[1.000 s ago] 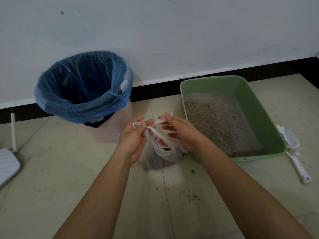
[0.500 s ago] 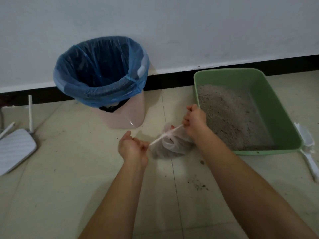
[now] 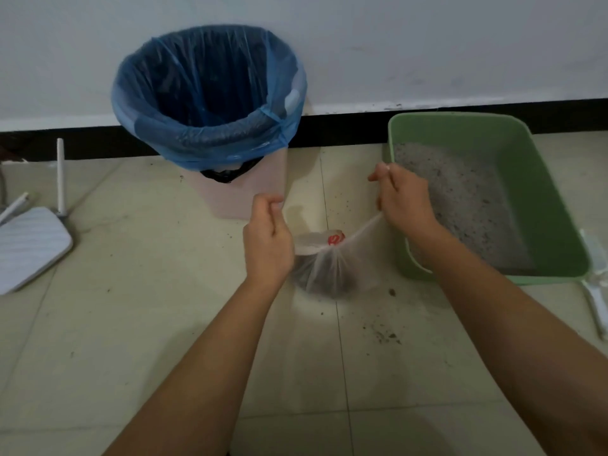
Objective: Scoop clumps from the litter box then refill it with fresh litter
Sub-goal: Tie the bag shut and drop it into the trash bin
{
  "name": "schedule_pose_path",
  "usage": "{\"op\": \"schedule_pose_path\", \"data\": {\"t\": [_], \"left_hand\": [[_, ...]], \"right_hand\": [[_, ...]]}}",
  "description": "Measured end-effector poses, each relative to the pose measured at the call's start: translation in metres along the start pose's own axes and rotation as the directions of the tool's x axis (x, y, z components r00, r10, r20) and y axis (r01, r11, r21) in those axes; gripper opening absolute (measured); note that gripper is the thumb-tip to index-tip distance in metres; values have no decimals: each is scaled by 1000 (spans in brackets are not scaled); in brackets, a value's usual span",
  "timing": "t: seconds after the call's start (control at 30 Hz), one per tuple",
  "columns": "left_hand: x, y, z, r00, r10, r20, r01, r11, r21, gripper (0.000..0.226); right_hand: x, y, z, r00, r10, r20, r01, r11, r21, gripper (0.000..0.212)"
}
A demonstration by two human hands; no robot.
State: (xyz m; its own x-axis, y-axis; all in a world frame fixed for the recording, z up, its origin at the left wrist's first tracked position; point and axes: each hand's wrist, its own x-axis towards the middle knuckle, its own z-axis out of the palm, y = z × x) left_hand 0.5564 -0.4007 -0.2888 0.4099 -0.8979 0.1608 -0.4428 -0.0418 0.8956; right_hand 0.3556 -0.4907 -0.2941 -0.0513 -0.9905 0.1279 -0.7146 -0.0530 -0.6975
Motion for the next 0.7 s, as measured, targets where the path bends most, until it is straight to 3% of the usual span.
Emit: {"op": "schedule_pose_path", "data": {"t": [0.07,0.17,0.23,0.33,0.4,0.5,0.57,0.7], "left_hand": [[7,24,8,996,-6,93,25,981,-195,19],[15,51,18,996,-73,53,87,924,-372,18],[15,52,22,988,-151,41,154,901,-405,19],[12,26,24,915,-385,119,395,800,-452,39],[7,7,21,857,-495,147,508,756,-413,64],[-7,-14,18,837,-538,95,537,779,-323,87],[-22,-26,18,863,-503,44,503,851,-149,101],[-47,-47,20,855,-512,81,499,856,139,89]], "right_hand": [[3,-7,-13,998,-56,-43,54,998,-45,44],[-3,-18,-22,976,-178,-127,156,974,-166,44],[-10,-20,-22,992,-122,-42,120,992,-44,35],[-21,-13,-15,988,70,138,-92,982,167,81],[-30,-5,-10,990,79,116,-100,976,192,83],[-44,3,-2,993,102,52,-109,981,163,41],[-51,9,4,980,151,130,-166,980,108,26],[-57,14,17,938,173,300,-140,982,-129,54]]}}
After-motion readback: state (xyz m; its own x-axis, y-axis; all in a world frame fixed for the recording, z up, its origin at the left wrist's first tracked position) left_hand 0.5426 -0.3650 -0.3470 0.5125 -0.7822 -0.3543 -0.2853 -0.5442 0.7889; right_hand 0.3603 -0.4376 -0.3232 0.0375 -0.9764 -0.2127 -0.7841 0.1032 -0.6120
